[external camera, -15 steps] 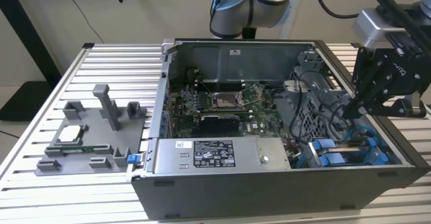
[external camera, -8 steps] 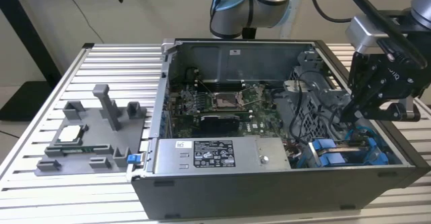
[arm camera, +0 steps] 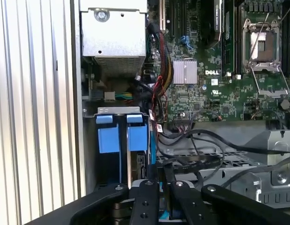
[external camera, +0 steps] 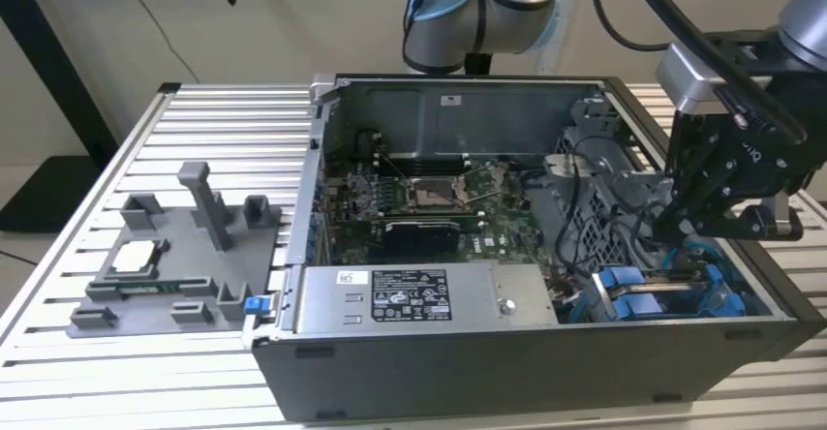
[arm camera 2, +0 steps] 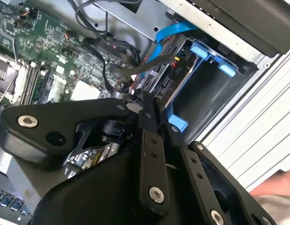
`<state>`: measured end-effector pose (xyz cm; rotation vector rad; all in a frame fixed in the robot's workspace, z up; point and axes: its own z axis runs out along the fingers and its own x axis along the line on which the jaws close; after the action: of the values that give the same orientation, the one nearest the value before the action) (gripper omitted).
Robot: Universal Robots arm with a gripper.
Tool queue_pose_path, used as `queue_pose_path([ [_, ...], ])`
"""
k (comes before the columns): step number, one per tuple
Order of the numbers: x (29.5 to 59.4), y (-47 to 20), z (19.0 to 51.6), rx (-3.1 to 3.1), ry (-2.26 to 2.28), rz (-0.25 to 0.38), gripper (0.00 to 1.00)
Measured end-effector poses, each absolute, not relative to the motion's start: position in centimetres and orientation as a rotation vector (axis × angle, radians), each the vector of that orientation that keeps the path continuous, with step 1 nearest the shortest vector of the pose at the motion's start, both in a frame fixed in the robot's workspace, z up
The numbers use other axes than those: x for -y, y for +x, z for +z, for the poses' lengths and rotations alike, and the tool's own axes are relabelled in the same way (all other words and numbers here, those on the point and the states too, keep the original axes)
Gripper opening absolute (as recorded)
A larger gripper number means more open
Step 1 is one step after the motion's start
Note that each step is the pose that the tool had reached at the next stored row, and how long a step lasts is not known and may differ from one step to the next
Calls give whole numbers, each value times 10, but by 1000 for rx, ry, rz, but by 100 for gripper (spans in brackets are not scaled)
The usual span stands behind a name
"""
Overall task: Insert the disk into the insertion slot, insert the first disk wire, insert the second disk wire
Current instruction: 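Insert the second disk wire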
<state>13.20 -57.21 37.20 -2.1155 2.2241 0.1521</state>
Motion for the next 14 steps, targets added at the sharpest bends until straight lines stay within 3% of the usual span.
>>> queue_pose_path([
  [14, 585, 130, 366, -2206, -2103, 113, 0],
])
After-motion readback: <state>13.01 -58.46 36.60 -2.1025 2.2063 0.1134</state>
